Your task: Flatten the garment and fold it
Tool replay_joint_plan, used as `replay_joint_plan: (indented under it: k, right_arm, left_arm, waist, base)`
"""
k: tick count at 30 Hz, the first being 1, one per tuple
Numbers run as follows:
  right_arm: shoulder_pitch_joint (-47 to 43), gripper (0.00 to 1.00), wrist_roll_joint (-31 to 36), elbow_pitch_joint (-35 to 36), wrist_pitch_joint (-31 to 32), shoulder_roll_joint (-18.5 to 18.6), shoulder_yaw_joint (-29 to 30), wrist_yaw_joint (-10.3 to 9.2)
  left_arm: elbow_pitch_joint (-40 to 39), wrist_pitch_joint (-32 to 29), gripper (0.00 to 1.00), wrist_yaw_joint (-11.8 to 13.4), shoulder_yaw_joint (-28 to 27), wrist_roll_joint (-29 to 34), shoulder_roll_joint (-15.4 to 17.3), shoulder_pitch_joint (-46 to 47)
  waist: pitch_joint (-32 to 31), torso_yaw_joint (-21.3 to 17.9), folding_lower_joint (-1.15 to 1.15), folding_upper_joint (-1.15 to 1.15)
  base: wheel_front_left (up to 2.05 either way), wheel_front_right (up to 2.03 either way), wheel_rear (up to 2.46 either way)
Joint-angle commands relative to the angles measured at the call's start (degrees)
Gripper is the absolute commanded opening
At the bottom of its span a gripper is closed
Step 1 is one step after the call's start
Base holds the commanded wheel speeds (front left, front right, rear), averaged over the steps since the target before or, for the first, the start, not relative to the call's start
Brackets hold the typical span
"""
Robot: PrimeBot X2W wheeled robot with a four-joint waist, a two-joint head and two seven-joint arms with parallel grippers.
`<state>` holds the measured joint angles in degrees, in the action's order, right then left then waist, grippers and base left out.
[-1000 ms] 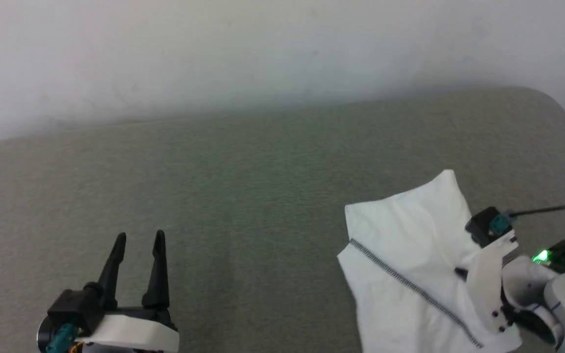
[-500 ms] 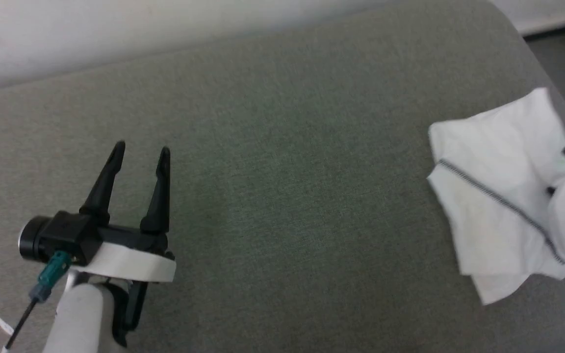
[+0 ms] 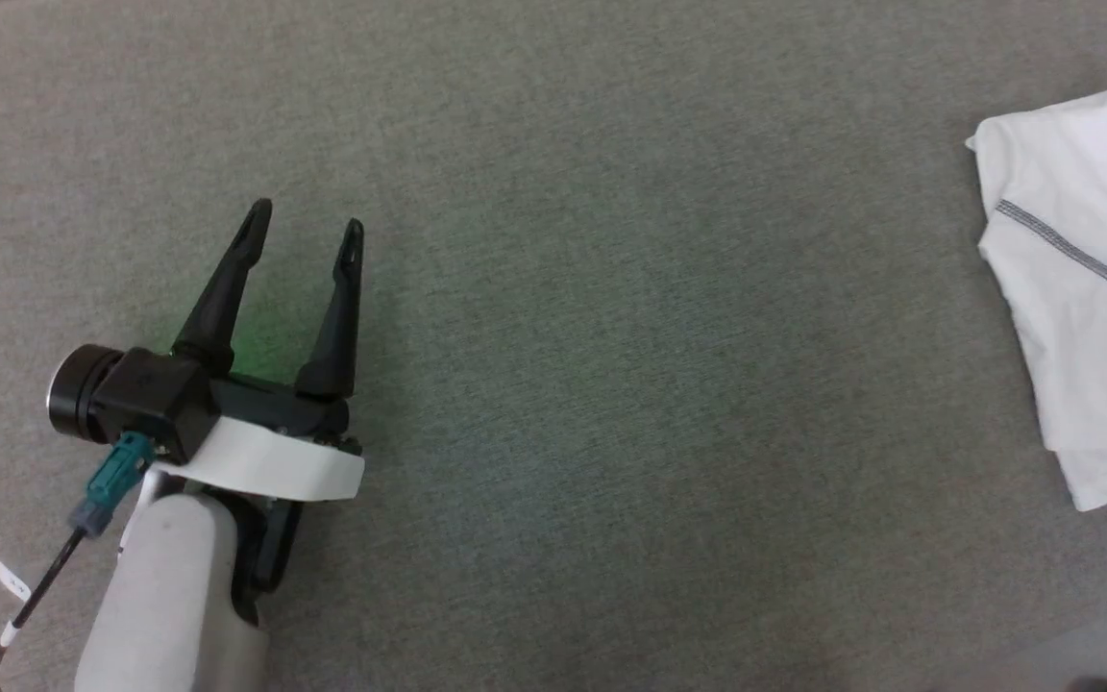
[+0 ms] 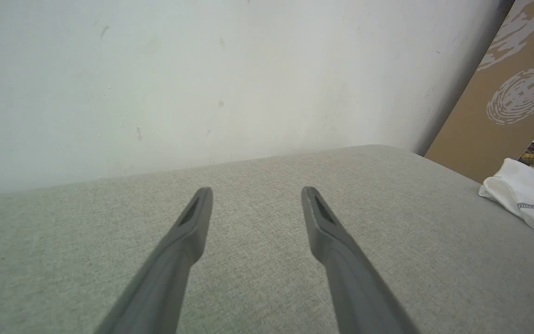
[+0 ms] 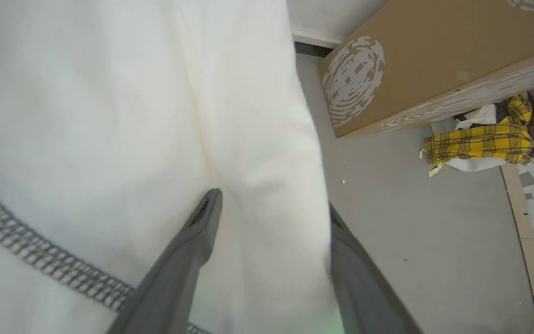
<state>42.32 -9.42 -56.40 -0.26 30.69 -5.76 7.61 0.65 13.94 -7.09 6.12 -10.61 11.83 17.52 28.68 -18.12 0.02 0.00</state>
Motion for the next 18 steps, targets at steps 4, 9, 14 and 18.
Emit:
replay_joint_plan:
  k: [4, 9, 14, 18]
  right_arm:
    - [0.52, 1.00, 4.92, -4.01, -3.78, -0.46, 5.04, -0.12]
    - [-1.67, 1.00, 14.76, -4.37, -10.09, 0.37, 10.45, -0.12]
    - [-7.78, 1.00, 20.19, -0.54, -13.76, -1.26, 14.28, -0.12]
    - [-15.26, 1.00, 20.93, 6.27, -14.49, -6.33, 15.49, -0.12]
  left_arm:
    - [0.83, 0.68, 1.00, 0.17, -0.96, -0.65, 0.05, -0.34]
    - [2.61, 0.97, 1.00, 0.89, -2.53, -1.96, -1.03, -3.82]
    - [2.89, 1.04, 1.00, 1.51, -4.03, -2.94, -3.15, -8.20]
    - [2.44, 1.05, 1.00, 1.56, -5.12, -3.37, -4.64, -11.58]
  waist:
    - [-2.29, 0.63, -0.02, 0.00]
    - [-8.36, 1.08, -0.02, 0.00]
    - [-14.78, 3.05, -0.02, 0.00]
    - [-18.30, 5.32, -0.02, 0.00]
  base:
    - [0.00, 0.00, 0.00]
    - [0.00, 0.00, 0.00]
    - [0.00, 0.00, 0.00]
    - [0.00, 0.00, 0.00]
